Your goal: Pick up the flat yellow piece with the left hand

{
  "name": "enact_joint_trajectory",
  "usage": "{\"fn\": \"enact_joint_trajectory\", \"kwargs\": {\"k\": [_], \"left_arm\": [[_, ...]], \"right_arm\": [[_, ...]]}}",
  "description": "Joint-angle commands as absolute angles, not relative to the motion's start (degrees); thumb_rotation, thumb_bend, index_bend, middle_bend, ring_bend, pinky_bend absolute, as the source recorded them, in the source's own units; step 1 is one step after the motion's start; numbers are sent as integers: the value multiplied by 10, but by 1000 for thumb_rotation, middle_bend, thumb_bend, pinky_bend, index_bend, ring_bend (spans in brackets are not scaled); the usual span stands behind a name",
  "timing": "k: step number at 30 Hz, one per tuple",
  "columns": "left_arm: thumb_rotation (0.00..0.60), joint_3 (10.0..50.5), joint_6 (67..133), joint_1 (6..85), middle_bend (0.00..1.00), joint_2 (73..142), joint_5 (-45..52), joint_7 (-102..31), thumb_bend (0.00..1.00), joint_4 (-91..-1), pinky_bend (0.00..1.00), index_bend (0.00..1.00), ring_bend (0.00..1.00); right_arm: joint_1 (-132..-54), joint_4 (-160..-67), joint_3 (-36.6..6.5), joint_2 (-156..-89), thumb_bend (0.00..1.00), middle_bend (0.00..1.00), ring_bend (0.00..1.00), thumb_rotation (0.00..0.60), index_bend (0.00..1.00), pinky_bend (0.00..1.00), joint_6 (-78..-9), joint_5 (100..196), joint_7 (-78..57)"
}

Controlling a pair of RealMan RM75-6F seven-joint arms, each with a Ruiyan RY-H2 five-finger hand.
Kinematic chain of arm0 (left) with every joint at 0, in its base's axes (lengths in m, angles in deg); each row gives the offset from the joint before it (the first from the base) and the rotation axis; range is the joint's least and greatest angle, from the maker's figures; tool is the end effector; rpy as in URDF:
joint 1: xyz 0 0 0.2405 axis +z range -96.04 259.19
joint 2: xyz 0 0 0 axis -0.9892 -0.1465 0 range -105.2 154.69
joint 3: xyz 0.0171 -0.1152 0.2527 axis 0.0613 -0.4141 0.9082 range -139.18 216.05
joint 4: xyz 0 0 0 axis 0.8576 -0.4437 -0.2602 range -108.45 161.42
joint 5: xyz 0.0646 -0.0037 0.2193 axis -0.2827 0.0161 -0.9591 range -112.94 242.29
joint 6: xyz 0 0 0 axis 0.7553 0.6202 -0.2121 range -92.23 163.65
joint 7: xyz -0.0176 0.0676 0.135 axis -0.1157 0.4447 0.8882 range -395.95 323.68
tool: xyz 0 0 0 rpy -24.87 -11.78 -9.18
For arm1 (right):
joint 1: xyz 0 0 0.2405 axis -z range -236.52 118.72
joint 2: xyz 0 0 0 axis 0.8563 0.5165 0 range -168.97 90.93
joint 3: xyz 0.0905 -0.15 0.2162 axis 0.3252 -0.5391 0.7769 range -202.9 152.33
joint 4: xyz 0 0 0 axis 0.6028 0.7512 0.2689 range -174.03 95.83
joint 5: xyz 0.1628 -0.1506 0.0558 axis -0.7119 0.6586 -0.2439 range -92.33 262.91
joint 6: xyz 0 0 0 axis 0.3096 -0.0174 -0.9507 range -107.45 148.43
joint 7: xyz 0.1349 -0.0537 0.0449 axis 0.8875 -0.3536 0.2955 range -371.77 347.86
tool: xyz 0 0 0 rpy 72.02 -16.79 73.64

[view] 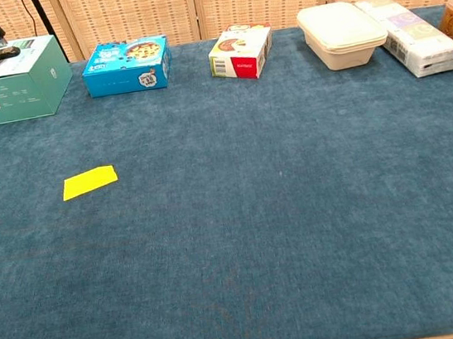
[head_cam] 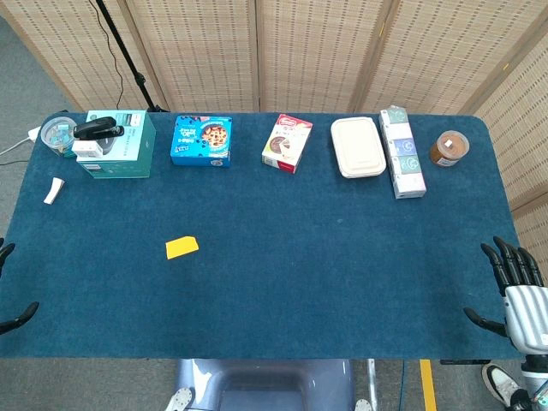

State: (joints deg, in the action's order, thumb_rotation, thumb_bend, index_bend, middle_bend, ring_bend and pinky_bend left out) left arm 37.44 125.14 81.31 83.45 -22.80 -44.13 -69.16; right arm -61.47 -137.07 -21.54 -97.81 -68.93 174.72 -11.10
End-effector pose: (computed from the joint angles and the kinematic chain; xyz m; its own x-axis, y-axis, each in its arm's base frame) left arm -0.3413 0.1574 0.1827 0.3029 -0.0145 0.9529 0.9525 0.0364 -0.3023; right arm -0.3170 -0.1809 0.1827 0.3771 0.0717 0.9234 -0.9238 -0.0413 0.3805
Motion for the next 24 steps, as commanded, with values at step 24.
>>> {"fn": "enact_joint_trajectory", "kwargs": {"k": [24], "left_arm": [[600, 359, 1144, 733, 0, 848, -237, -489, 210, -670, 0, 209, 0]], "right_arm": [[-615, -1377, -211, -976, 0, 0, 0, 600, 0, 0, -684, 1740, -88]]}}
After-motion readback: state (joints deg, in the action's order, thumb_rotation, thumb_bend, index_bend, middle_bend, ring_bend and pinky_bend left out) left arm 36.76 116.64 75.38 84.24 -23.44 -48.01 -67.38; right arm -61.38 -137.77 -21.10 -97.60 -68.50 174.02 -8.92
